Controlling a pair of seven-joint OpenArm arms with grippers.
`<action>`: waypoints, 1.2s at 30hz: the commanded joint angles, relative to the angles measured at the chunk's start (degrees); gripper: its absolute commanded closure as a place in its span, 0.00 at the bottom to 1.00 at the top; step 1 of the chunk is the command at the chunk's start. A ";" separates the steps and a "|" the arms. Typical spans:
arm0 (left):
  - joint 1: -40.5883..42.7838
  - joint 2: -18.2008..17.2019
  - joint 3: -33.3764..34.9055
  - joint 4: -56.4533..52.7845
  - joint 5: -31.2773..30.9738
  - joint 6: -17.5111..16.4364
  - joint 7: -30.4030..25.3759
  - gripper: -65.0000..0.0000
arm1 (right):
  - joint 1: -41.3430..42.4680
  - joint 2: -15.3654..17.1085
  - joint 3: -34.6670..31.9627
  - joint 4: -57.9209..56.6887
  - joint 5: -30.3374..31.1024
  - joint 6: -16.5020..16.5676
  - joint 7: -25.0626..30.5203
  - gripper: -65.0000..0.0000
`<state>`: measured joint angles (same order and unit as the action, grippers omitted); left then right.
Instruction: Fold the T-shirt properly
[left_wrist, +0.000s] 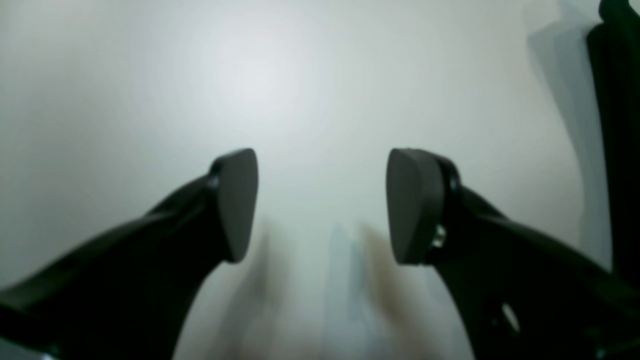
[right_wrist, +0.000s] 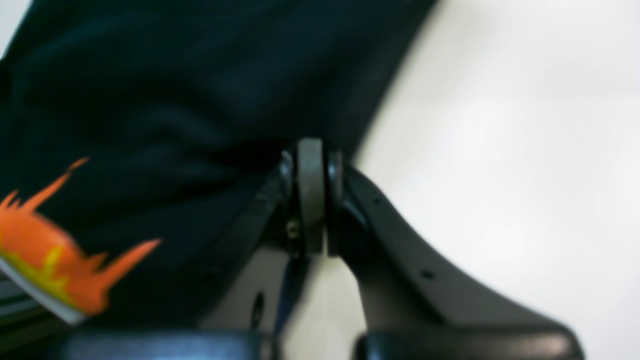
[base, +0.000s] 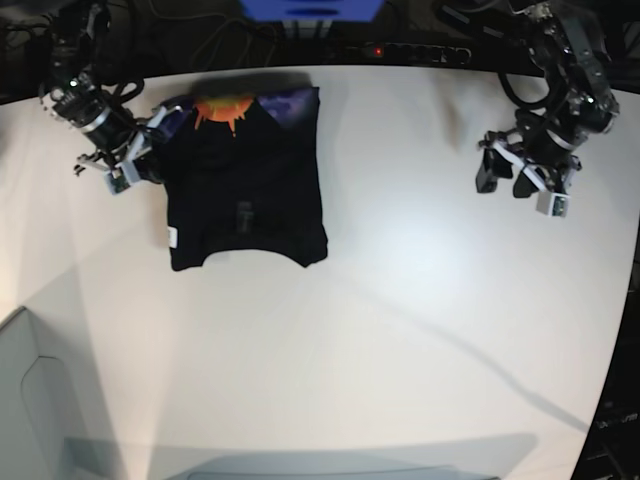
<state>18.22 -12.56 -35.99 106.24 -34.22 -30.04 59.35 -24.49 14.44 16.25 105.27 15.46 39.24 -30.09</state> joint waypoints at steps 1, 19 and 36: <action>-0.24 -0.15 -1.77 1.06 -0.90 -0.16 -1.02 0.40 | -1.05 0.20 0.85 2.46 1.20 0.76 1.65 1.00; 8.90 -4.10 -28.94 1.06 -0.29 -0.07 6.10 0.98 | -13.71 -9.12 31.09 7.21 -0.91 0.76 0.94 1.00; 31.67 -7.00 -4.41 -24.79 20.72 0.11 -17.02 1.00 | -21.80 -4.19 18.69 -11.78 -12.17 0.76 -5.30 1.00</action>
<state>48.99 -18.72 -39.59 80.75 -13.39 -30.17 42.11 -45.45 9.26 34.15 92.77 3.60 39.22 -35.20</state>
